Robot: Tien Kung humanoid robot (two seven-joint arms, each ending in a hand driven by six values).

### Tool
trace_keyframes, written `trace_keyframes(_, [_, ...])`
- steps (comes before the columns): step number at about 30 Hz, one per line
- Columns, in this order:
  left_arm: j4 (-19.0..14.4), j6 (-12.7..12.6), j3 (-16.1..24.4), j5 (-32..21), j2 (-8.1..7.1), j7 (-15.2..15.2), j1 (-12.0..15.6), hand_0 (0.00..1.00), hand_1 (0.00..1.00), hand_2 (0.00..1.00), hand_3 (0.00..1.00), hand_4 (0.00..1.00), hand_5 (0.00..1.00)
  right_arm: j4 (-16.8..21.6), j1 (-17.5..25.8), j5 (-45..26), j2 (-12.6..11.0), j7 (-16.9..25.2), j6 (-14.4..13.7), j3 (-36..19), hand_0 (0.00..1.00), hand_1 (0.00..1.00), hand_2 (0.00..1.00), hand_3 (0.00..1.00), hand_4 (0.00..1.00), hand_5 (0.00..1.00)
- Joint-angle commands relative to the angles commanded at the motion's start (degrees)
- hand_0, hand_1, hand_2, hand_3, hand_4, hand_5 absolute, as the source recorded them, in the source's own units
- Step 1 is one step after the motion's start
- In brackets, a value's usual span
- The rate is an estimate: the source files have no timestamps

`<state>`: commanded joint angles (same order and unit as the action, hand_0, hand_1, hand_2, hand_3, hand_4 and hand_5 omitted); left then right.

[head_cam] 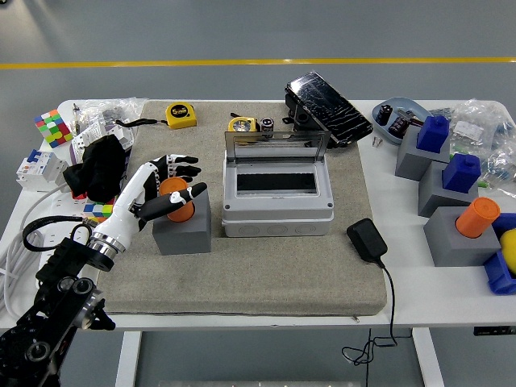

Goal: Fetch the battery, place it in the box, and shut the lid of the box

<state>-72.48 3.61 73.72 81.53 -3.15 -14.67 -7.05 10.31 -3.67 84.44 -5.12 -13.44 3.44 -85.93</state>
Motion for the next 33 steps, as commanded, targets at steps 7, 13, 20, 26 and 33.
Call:
trace_keyframes(7, [0.5,-0.4,-1.2,-0.2,0.19,-0.5,-0.2,0.474,0.549,0.487,0.492,0.998,0.174,0.0,0.0,0.0,0.0,0.0,0.0,0.1,0.640,0.648,0.658,0.574,0.971,0.581])
trace_keyframes(13, [1.1,-0.8,-1.7,-0.7,0.41,-0.6,-0.2,0.335,0.403,0.417,0.464,0.998,0.145,0.0,0.0,-0.4,0.0,0.1,0.0,0.5,0.640,0.647,0.658,0.574,0.971,0.580])
trace_keyframes(20, [2.2,-2.9,-2.4,-4.1,0.73,-3.2,-0.8,0.266,0.313,0.355,0.412,0.998,0.134,0.0,-0.1,-0.2,-0.1,0.0,0.0,0.3,0.640,0.646,0.658,0.574,0.971,0.580])
trace_keyframes(26, [3.5,-4.5,-3.6,-7.3,0.99,-5.7,-1.2,0.174,0.194,0.267,0.295,0.998,0.123,0.0,-0.1,-0.3,-0.1,0.0,0.0,0.3,0.639,0.647,0.657,0.573,0.971,0.580])
trace_keyframes(33, [4.7,-5.7,-5.5,-10.3,1.29,-8.3,-1.7,0.135,0.129,0.197,0.222,0.998,0.109,0.0,-0.1,-0.5,-0.1,0.0,0.0,0.6,0.641,0.647,0.658,0.574,0.971,0.580])
